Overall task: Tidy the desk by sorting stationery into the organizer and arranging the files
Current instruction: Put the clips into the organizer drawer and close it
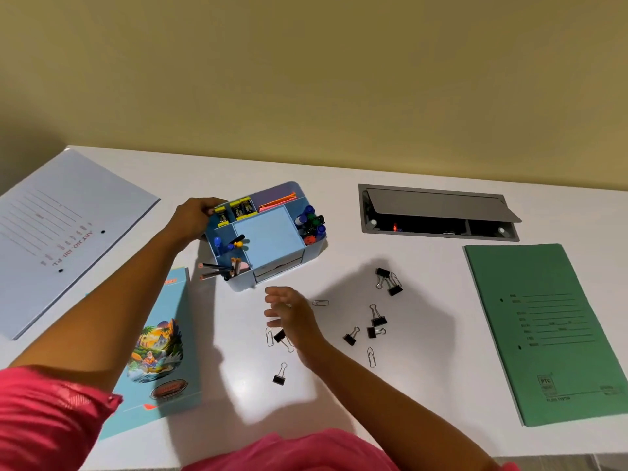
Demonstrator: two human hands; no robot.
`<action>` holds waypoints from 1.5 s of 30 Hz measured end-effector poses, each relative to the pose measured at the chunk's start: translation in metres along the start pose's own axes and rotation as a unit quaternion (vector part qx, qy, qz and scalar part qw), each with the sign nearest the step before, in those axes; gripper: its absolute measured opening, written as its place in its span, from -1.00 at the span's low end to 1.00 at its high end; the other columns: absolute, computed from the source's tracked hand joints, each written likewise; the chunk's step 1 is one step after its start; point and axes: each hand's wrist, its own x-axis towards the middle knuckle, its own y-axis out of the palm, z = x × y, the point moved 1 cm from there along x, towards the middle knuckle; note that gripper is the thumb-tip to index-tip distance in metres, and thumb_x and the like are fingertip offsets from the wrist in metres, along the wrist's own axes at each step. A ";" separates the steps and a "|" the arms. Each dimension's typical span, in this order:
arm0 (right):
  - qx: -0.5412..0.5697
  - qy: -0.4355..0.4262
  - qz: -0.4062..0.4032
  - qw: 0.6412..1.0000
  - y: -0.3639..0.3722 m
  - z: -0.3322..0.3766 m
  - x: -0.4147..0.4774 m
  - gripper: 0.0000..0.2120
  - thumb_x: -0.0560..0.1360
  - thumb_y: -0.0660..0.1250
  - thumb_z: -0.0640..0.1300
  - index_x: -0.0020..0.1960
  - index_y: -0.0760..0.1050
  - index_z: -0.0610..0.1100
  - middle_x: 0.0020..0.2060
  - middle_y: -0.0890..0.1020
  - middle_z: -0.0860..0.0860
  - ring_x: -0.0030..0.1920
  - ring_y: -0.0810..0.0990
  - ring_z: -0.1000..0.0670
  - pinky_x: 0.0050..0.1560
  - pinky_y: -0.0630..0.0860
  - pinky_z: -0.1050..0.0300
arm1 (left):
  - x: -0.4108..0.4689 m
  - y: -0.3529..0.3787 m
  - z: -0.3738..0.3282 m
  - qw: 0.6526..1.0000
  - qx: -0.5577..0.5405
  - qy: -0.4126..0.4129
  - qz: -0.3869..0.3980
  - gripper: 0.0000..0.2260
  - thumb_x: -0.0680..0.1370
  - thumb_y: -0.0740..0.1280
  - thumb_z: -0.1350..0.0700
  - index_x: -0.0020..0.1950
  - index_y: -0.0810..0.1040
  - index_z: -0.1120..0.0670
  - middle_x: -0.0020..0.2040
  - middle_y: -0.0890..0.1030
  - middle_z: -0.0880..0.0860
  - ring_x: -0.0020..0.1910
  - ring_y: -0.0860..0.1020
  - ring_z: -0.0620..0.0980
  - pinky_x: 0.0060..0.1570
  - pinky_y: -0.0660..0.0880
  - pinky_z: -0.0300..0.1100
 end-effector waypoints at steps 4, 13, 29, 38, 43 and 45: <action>0.070 0.046 0.008 0.996 -0.010 0.006 0.015 -0.71 0.57 0.15 -0.29 0.24 0.49 -0.16 -0.09 0.49 -0.03 -0.10 0.48 0.03 -0.12 0.51 0.19 | 0.007 -0.006 -0.002 1.000 -0.018 0.008 0.025 -0.61 0.57 0.10 0.41 0.27 0.54 0.13 0.13 0.59 0.25 0.04 0.57 0.22 -0.11 0.58 0.08; 0.254 0.124 -0.015 0.959 0.000 0.006 0.042 -0.62 0.62 0.13 -0.22 0.43 0.32 -0.16 0.47 0.23 -0.17 0.47 0.17 -0.24 0.31 0.33 -0.11 | -0.036 0.004 0.036 0.916 -0.361 -0.081 -0.155 -0.87 0.64 0.17 0.18 0.13 0.46 0.14 0.00 0.58 0.08 -0.08 0.61 0.00 -0.14 0.59 -0.14; 0.320 0.128 -0.021 0.938 0.003 -0.002 0.023 -0.71 0.63 0.10 -0.26 0.33 0.38 -0.15 0.23 0.41 -0.11 0.29 0.36 -0.16 0.16 0.40 0.01 | -0.156 0.106 0.041 0.809 -0.554 -0.195 -0.012 -0.80 0.64 0.13 0.18 -0.14 0.45 0.16 -0.22 0.43 0.13 -0.27 0.39 0.00 -0.18 0.44 -0.16; 0.305 0.139 -0.052 0.941 -0.007 -0.028 -0.009 -0.80 0.58 0.21 -0.27 0.15 0.55 -0.18 -0.27 0.43 -0.03 -0.27 0.38 0.02 -0.23 0.41 0.14 | -0.149 0.120 0.047 0.831 -0.516 -0.208 0.020 -0.77 0.55 0.33 0.15 0.10 0.56 0.29 0.03 0.60 0.26 0.11 0.59 0.19 -0.02 0.58 0.01; 0.197 0.050 -0.103 0.974 -0.019 -0.034 -0.013 -0.83 0.52 0.23 -0.32 0.06 0.53 -0.19 -0.32 0.45 -0.03 -0.35 0.41 0.04 -0.27 0.43 0.19 | -0.149 0.122 0.044 0.825 -0.525 -0.205 0.020 -0.78 0.55 0.32 0.17 0.08 0.55 0.31 0.01 0.60 0.27 0.04 0.59 0.18 -0.02 0.58 -0.02; -0.032 -0.051 -0.173 0.983 -0.033 -0.039 -0.016 -0.74 0.42 0.19 -0.34 0.00 0.55 -0.13 -0.21 0.58 -0.03 -0.27 0.52 0.04 -0.21 0.47 0.24 | -0.149 0.123 0.044 0.829 -0.521 -0.201 0.022 -0.81 0.56 0.31 0.16 0.04 0.55 0.28 -0.01 0.61 0.26 0.03 0.60 0.16 0.00 0.58 -0.03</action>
